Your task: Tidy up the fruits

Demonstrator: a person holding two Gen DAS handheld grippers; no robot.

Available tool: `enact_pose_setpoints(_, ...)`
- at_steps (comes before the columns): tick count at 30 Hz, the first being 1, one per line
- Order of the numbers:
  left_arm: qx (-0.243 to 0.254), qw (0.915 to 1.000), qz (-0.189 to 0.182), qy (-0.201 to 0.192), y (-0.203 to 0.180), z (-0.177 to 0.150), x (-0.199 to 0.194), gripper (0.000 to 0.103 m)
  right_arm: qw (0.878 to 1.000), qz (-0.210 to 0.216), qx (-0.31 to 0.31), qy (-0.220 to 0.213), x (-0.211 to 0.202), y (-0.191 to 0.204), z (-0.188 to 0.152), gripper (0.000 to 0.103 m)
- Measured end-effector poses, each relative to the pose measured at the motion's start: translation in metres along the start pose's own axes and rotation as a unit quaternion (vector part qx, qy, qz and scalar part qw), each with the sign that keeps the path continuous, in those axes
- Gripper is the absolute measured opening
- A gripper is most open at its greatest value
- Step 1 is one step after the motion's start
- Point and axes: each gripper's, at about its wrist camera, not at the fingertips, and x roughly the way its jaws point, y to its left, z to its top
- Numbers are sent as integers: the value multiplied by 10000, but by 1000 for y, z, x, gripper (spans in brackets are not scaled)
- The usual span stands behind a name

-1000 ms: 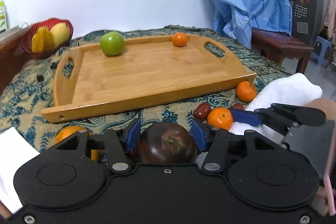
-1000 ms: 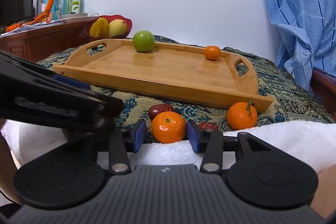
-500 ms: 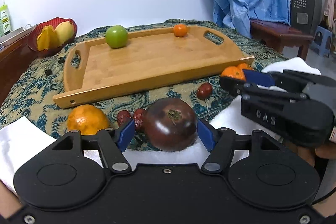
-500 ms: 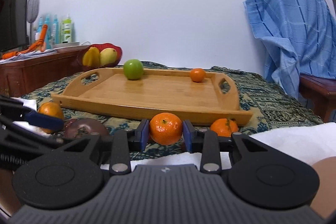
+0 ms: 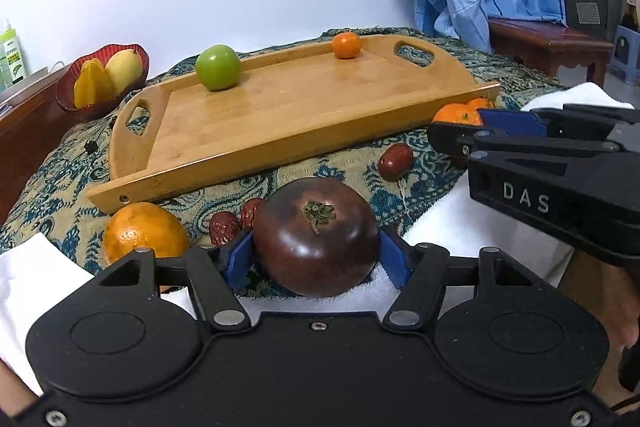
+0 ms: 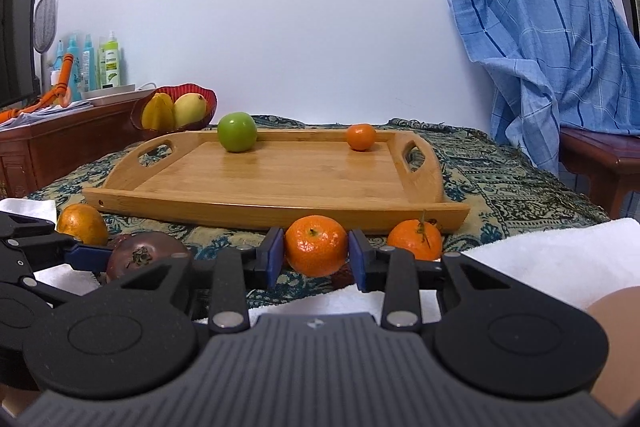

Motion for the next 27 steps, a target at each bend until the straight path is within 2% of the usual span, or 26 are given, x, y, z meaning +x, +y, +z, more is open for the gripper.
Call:
enact_pose_setpoints(9, -174, 9995, 91, -257, 7, 7, -15, 60, 10000, 53, 26, 30, 3, 0, 0, 40)
enact_pose_setpoints(15, -331, 9989, 45, -340, 20, 29, -19, 60, 9997, 177, 147, 86, 11, -5, 9, 40)
enact_pose_setpoints(19, -481, 9982, 45, -354, 31, 50, -11, 60, 9995, 196, 244, 38, 23, -15, 22, 40)
enact_pose_setpoints(27, -793, 9959, 232, -373, 61, 89, 22, 60, 9998, 52, 59, -168, 63, -37, 52, 40)
